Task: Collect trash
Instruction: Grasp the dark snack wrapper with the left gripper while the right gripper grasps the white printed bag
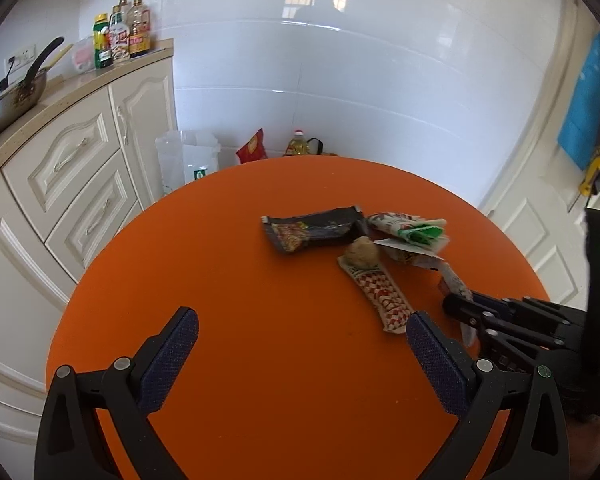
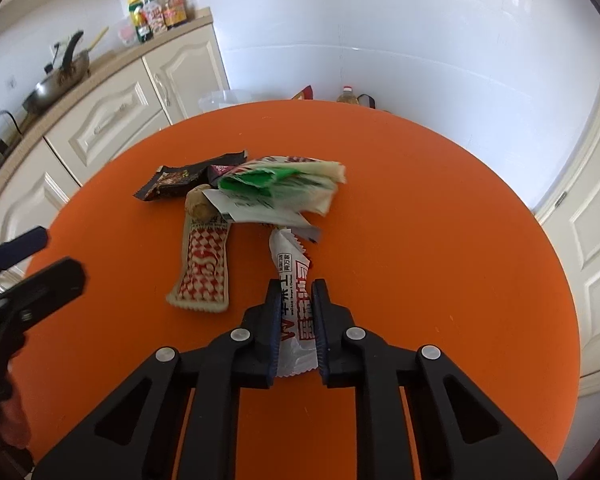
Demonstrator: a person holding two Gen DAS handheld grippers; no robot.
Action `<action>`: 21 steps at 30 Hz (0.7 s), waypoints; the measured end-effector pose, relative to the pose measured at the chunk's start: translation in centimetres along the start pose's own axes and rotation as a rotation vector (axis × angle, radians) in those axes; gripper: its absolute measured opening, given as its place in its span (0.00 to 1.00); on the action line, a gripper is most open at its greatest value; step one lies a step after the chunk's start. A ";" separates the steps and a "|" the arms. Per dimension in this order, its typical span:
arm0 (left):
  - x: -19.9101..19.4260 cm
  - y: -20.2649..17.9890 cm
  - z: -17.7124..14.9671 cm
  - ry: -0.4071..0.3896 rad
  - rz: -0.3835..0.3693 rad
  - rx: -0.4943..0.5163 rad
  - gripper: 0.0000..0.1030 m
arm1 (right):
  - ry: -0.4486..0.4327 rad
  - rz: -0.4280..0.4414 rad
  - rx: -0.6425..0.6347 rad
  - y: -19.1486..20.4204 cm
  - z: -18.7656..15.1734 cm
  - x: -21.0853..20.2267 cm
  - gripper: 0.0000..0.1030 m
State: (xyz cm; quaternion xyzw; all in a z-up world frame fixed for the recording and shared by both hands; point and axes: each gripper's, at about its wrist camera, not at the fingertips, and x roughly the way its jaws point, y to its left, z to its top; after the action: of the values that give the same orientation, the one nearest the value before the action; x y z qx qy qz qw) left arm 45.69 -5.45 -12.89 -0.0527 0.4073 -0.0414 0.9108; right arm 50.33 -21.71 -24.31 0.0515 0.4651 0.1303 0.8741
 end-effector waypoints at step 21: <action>14.2 -3.4 5.3 0.047 0.023 0.399 0.99 | -0.018 -0.036 0.079 -1.2 2.0 0.4 0.13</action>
State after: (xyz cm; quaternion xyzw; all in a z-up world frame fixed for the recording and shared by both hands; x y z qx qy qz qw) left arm 58.97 -10.20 -19.44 0.1344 0.4127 -0.1121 0.8939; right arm 52.40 -22.69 -23.75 0.0789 0.4627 0.0955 0.8778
